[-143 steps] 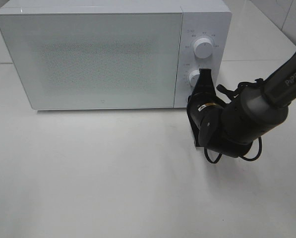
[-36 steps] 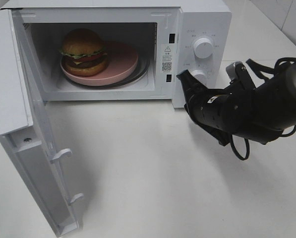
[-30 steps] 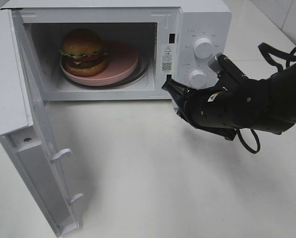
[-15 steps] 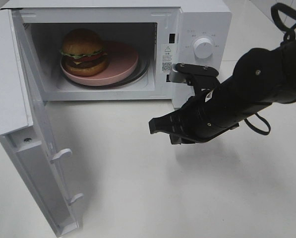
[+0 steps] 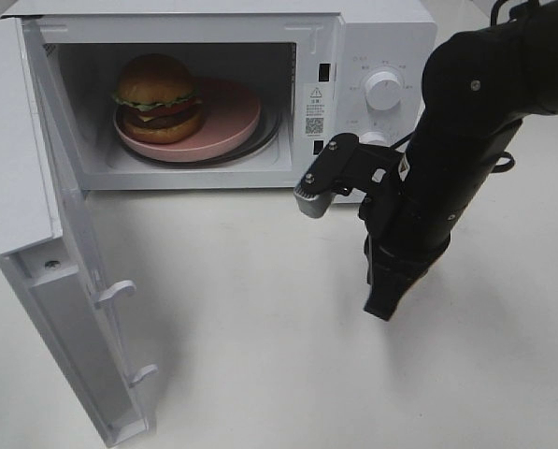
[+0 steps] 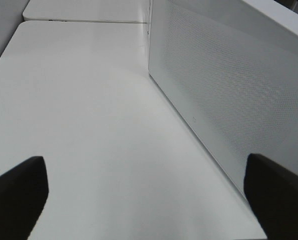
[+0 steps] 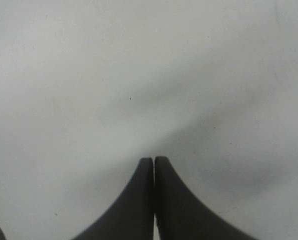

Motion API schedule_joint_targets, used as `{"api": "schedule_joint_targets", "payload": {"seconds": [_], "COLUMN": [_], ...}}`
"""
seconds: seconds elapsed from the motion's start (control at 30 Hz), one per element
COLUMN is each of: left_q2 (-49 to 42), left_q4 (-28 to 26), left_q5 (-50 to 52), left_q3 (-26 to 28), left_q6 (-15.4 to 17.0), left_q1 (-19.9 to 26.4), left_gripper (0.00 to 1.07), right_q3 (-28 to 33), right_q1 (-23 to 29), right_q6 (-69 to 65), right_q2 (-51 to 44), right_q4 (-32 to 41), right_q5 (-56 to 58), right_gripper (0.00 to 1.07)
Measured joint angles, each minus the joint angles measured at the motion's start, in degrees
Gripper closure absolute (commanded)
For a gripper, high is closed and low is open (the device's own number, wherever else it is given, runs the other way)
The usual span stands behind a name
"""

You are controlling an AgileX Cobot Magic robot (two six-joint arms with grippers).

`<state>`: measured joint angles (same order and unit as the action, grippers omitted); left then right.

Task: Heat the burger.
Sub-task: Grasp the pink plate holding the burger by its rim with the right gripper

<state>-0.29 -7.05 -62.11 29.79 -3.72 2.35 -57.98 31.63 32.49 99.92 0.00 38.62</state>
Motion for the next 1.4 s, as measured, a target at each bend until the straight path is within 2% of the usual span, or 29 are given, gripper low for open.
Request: {"api": "schedule_joint_targets", "payload": {"seconds": [0.03, 0.1, 0.13, 0.23, 0.27, 0.33, 0.4, 0.6, 0.67, 0.77, 0.8, 0.83, 0.87, 0.93, 0.97, 1.0, 1.03, 1.07, 1.1, 1.17, 1.4], "left_q2": [0.0, 0.0, 0.0, 0.0, 0.0, 0.0, 0.0, 0.0, 0.0, 0.0, 0.0, 0.0, 0.0, 0.0, 0.0, 0.0, 0.0, 0.0, 0.0, 0.0, 0.0], "left_q4": [0.0, 0.0, 0.0, 0.0, 0.0, 0.0, 0.0, 0.0, 0.0, 0.0, 0.0, 0.0, 0.0, 0.0, 0.0, 0.0, 0.0, 0.0, 0.0, 0.0, 0.0], "left_q5": [0.0, 0.0, 0.0, 0.0, 0.0, 0.0, 0.0, 0.0, 0.0, 0.0, 0.0, 0.0, 0.0, 0.0, 0.0, 0.0, 0.0, 0.0, 0.0, 0.0, 0.0], "left_q3": [0.0, 0.0, 0.0, 0.0, 0.0, 0.0, 0.0, 0.0, 0.0, 0.0, 0.0, 0.0, 0.0, 0.0, 0.0, 0.0, 0.0, 0.0, 0.0, 0.0, 0.0], "left_q6": [0.0, 0.0, 0.0, 0.0, 0.0, 0.0, 0.0, 0.0, 0.0, 0.0, 0.0, 0.0, 0.0, 0.0, 0.0, 0.0, 0.0, 0.0, 0.0, 0.0, 0.0], "left_q1": [0.0, 0.0, 0.0, 0.0, 0.0, 0.0, 0.0, 0.0, 0.0, 0.0, 0.0, 0.0, 0.0, 0.0, 0.0, 0.0, 0.0, 0.0, 0.0, 0.0, 0.0], "left_gripper": [0.07, 0.07, 0.07, 0.07, 0.07, 0.07, 0.07, 0.07, 0.07, 0.07, 0.07, 0.07, 0.07, 0.07, 0.07, 0.07, 0.07, 0.07, 0.07, 0.07, 0.07], "right_q3": [-0.7, -1.1, -1.7, -2.1, -2.7, -3.0, -3.8, -4.8, -6.5, -6.8, -7.3, -7.7, -7.7, -7.8, -7.8, -7.8, -7.8, -7.8, -7.8, -8.0, -8.3], "right_q1": [0.0, 0.0, 0.0, 0.0, 0.0, 0.0, 0.0, 0.0, 0.0, 0.0, 0.0, 0.0, 0.0, 0.0, 0.0, 0.0, 0.0, 0.0, 0.0, 0.0, 0.2], "right_q6": [6.1, 9.7, 17.4, 21.5, 29.1, 32.4, 45.1, 51.9, 53.5, 53.5, 53.5, 53.5, 53.5, 50.4, 50.4, 48.9, 48.9, 46.2, 45.0, 43.7, 42.5], "right_q2": [0.0, 0.0, 0.0, 0.0, 0.0, 0.0, 0.0, 0.0, 0.0, 0.0, 0.0, 0.0, 0.0, -0.1, -0.1, -0.1, -0.1, -0.1, -0.1, -0.1, -0.1], "right_q4": [-1.2, -1.5, -1.9, -2.0, -2.1, -2.1, -2.3, -2.5, -2.5, -2.5, -2.5, -2.5, -2.5, -2.3, -2.3, -2.3, -2.3, -2.3, -2.3, -2.3, -2.3], "right_q5": [1.1, 1.5, 1.7, 1.7, 1.9, 2.0, 2.1, 2.3, 2.1, 1.8, 1.2, 1.1, 1.1, -1.0, -1.0, -1.8, -1.8, -3.2, -3.6, -3.9, -5.4], "right_gripper": [1.05, 1.05, 1.05, 1.04, 1.04, 1.03, 1.02, 1.00, 0.92, 0.87, 0.75, 0.69, 0.69, 0.35, 0.35, 0.26, 0.26, 0.14, 0.10, 0.07, 0.10]}}
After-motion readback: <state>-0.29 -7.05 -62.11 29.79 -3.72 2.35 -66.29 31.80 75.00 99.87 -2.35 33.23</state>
